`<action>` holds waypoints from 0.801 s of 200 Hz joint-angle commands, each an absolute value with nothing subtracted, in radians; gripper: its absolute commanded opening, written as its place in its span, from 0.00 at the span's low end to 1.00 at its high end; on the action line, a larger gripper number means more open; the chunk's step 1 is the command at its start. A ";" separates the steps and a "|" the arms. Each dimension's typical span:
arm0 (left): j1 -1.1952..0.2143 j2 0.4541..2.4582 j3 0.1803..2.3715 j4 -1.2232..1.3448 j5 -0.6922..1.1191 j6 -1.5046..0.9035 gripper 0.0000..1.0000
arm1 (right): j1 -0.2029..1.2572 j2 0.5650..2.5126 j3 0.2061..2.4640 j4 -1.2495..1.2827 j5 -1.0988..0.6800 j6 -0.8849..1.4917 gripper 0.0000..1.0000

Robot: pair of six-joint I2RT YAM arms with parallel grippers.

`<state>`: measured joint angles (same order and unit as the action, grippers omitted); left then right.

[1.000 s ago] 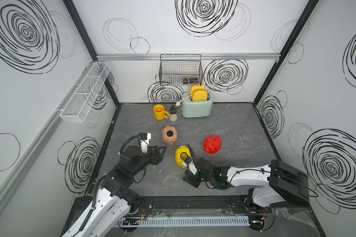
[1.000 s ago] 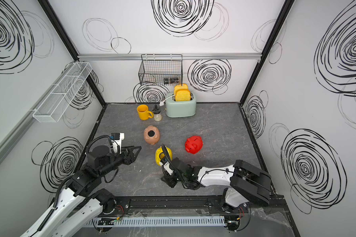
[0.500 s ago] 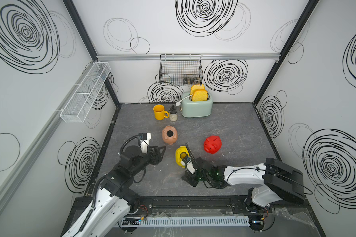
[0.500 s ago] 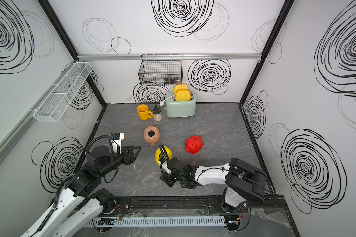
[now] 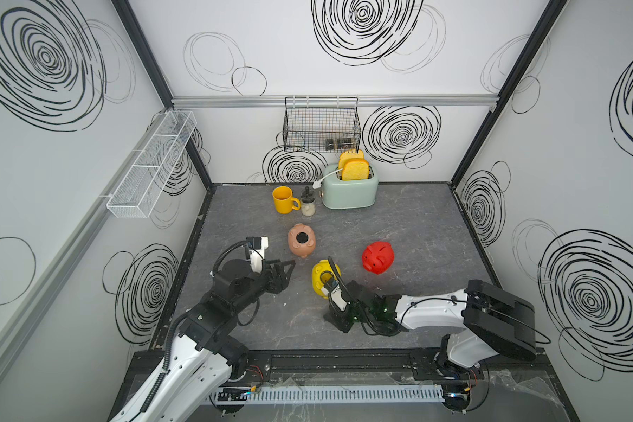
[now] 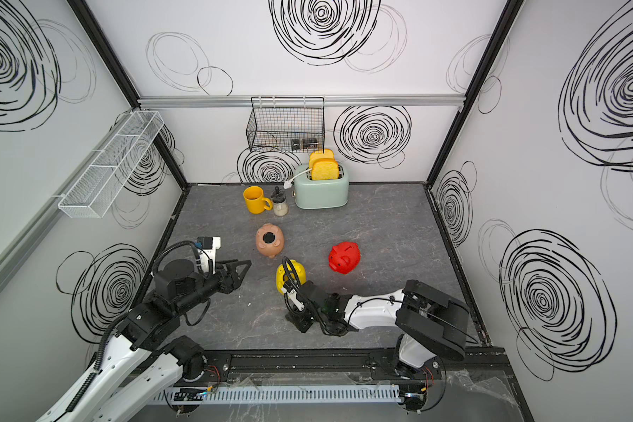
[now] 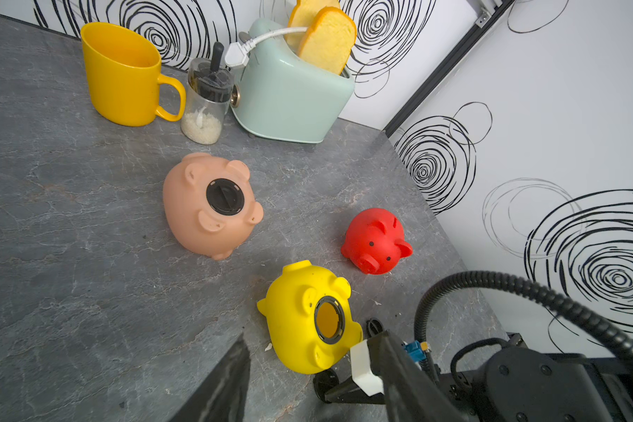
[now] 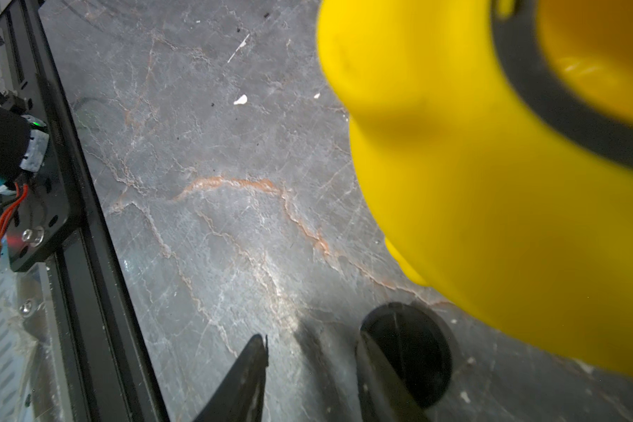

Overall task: Close piggy banks
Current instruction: Move the knob to the center of the board.

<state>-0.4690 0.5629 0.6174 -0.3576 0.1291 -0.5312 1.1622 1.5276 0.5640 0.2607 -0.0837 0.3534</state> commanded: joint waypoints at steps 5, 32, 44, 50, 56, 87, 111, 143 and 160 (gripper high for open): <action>-0.462 0.557 0.618 -0.347 0.109 -0.520 0.61 | 1.164 1.537 0.586 0.245 -0.064 0.350 0.43; -0.462 0.558 0.617 -0.347 0.111 -0.520 0.61 | 1.164 1.539 0.587 0.242 -0.056 0.350 0.43; -0.462 0.559 0.617 -0.347 0.108 -0.520 0.62 | 1.164 1.540 0.588 0.238 -0.054 0.350 0.43; -0.462 0.557 0.615 -0.347 0.107 -0.520 0.62 | 1.164 1.542 0.588 0.239 -0.052 0.350 0.43; -0.462 0.556 0.614 -0.346 0.106 -0.522 0.62 | 1.164 1.543 0.586 0.239 -0.053 0.350 0.43; -0.464 0.555 0.611 -0.346 0.105 -0.523 0.63 | 1.164 1.552 0.588 0.236 -0.054 0.351 0.43; -0.466 0.554 0.611 -0.347 0.100 -0.524 0.63 | 1.164 1.556 0.591 0.231 -0.054 0.354 0.43; -0.468 0.555 0.610 -0.348 0.096 -0.525 0.63 | 1.164 1.565 0.593 0.225 -0.060 0.357 0.43; -0.471 0.554 0.609 -0.348 0.094 -0.526 0.63 | 1.164 1.565 0.595 0.220 -0.064 0.358 0.43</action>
<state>-0.4690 0.5613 0.6151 -0.3576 0.1093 -0.5312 1.1622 1.5520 0.5743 0.2405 -0.0643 0.3542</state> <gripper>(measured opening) 0.633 0.434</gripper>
